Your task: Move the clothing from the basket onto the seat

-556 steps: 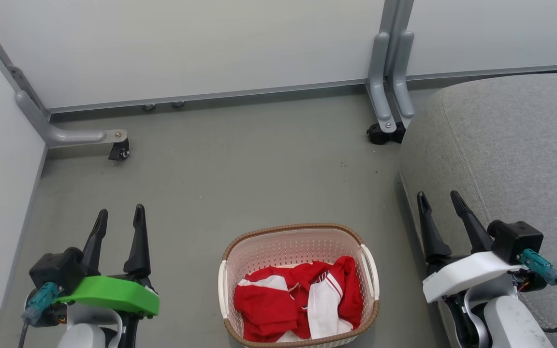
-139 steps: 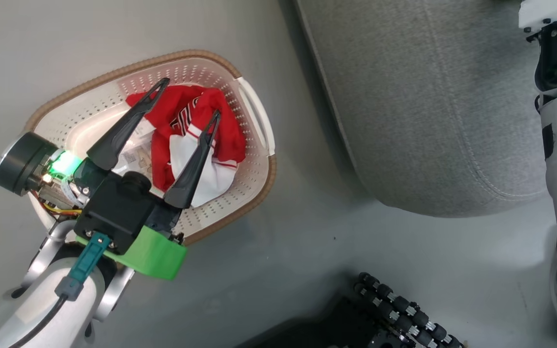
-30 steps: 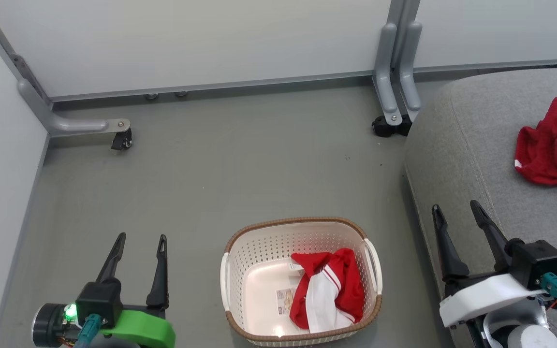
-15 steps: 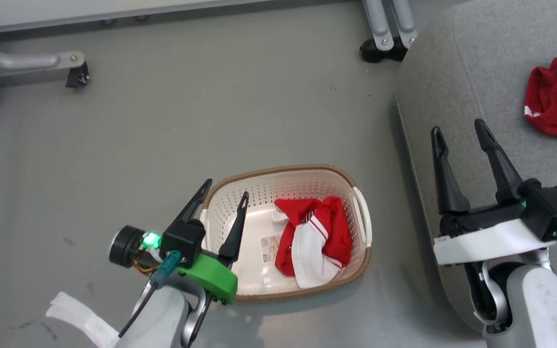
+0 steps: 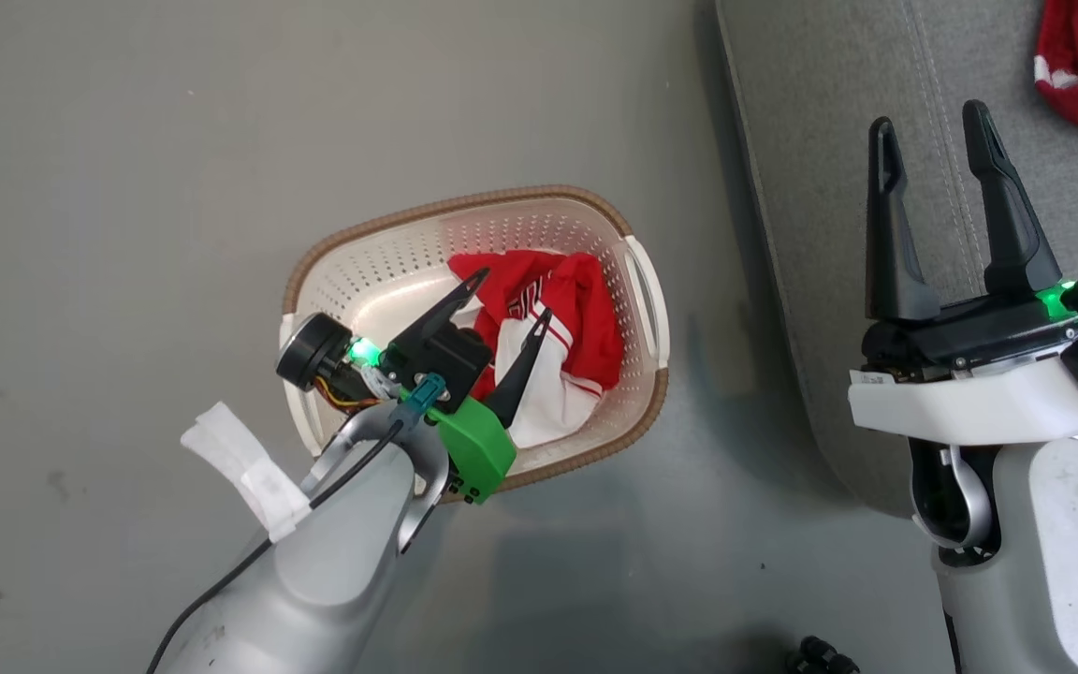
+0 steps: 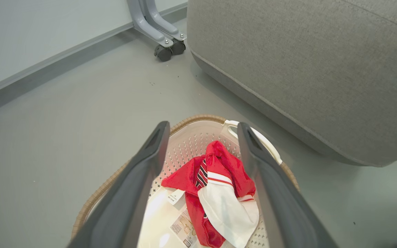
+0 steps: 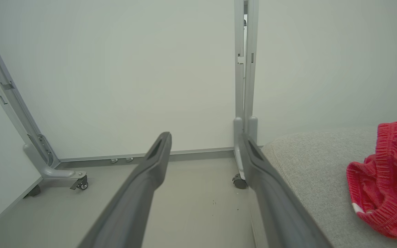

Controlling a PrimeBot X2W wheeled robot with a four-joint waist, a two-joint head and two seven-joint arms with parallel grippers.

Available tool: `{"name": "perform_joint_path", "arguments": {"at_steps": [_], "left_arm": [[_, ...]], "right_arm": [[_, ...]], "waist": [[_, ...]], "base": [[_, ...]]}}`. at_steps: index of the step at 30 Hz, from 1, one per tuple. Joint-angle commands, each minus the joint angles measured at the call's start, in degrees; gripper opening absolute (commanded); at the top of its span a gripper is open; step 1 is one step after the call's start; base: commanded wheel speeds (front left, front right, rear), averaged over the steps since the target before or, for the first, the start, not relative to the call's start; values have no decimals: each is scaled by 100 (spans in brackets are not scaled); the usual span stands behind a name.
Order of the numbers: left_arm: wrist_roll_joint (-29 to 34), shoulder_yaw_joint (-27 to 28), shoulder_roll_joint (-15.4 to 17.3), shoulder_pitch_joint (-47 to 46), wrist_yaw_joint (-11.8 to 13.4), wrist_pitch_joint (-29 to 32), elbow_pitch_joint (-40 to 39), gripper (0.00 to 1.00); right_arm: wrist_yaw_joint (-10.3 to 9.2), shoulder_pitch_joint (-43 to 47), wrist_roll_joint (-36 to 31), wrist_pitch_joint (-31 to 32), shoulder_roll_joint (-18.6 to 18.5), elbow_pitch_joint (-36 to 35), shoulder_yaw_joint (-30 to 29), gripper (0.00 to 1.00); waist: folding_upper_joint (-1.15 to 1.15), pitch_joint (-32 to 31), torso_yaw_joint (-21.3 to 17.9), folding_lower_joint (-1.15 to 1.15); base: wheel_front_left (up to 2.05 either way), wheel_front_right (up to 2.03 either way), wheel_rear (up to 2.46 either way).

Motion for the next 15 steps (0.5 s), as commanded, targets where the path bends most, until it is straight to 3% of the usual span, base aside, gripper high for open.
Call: {"name": "perform_joint_path", "arguments": {"at_steps": [1,15], "left_arm": [[-5,-36,26,-227,-28,44,133,100],[-223,-489,141,-1366,-101,547,1490,100]], "right_arm": [[-2,-136,52,-74,6,-29,-2,100],[-2,-476,502,-352,9,29,165,100]], "waist": [[0,984,-663,-1],[0,2194,-1178,-1]], "base": [[0,0,0],[0,0,0]]}}
